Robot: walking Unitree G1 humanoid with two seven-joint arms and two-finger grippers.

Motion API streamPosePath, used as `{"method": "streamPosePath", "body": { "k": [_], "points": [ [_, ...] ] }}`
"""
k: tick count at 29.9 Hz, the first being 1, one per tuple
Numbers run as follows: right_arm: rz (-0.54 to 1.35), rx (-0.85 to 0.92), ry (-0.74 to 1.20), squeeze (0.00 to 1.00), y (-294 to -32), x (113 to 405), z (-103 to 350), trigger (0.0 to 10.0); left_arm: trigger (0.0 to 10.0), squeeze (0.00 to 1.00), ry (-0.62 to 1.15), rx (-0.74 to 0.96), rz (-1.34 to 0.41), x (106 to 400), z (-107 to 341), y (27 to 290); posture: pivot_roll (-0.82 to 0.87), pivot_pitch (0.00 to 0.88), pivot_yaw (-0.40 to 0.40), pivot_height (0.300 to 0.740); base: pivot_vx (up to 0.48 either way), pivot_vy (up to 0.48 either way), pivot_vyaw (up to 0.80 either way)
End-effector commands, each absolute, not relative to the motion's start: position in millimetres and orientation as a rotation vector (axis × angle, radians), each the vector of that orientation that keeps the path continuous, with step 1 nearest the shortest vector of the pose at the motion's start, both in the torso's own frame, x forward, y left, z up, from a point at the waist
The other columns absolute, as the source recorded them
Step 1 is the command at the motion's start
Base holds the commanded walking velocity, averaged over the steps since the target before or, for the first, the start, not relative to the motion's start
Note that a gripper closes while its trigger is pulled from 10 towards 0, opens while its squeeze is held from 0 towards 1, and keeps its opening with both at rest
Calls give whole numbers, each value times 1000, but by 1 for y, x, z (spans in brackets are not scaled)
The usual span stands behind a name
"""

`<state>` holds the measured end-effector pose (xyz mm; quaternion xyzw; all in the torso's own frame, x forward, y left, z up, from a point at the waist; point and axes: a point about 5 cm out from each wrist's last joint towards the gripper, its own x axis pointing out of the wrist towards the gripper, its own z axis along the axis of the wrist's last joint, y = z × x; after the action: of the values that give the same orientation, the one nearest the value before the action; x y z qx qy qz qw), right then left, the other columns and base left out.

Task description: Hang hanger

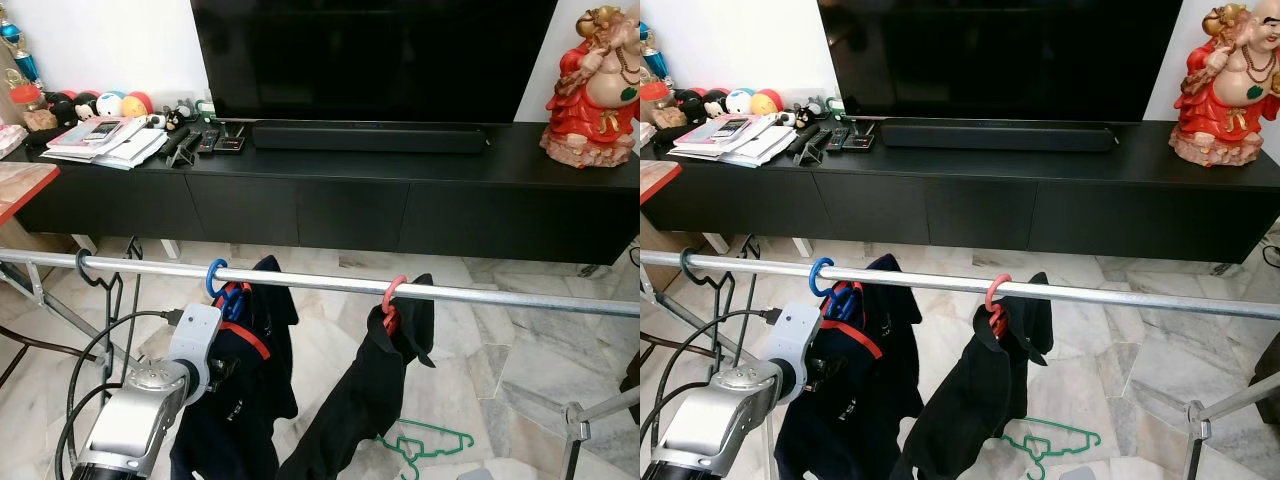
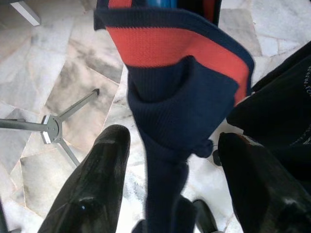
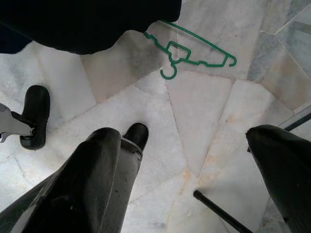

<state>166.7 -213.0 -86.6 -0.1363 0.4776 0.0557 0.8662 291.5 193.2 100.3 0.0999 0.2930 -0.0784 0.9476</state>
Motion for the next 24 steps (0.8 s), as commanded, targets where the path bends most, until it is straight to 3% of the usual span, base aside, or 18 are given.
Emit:
{"method": "streamPosePath", "body": {
  "k": [1, 9, 15, 24],
  "points": [
    [127, -292, 1023, 0, -214, 162, -88, 10000, 10000, 0, 526, 239, -131, 294, 114, 196, 46, 81, 13, 740, 0, 0, 0],
    [134, -300, 1023, 0, -214, 163, -88, 10000, 10000, 0, 310, 234, -135, 305, 157, 192, 52, 82, 10, 740, 0, 0, 0],
    [136, -299, 1021, 0, -214, 163, -88, 10000, 10000, 0, 315, 219, -265, 308, 143, 179, 43, 81, 13, 740, 0, 0, 0],
    [136, -302, 1024, 0, -214, 162, -88, 10000, 10000, 0, 323, 246, -256, 315, 134, 176, 42, 83, 11, 740, 0, 0, 0]
  ]
}}
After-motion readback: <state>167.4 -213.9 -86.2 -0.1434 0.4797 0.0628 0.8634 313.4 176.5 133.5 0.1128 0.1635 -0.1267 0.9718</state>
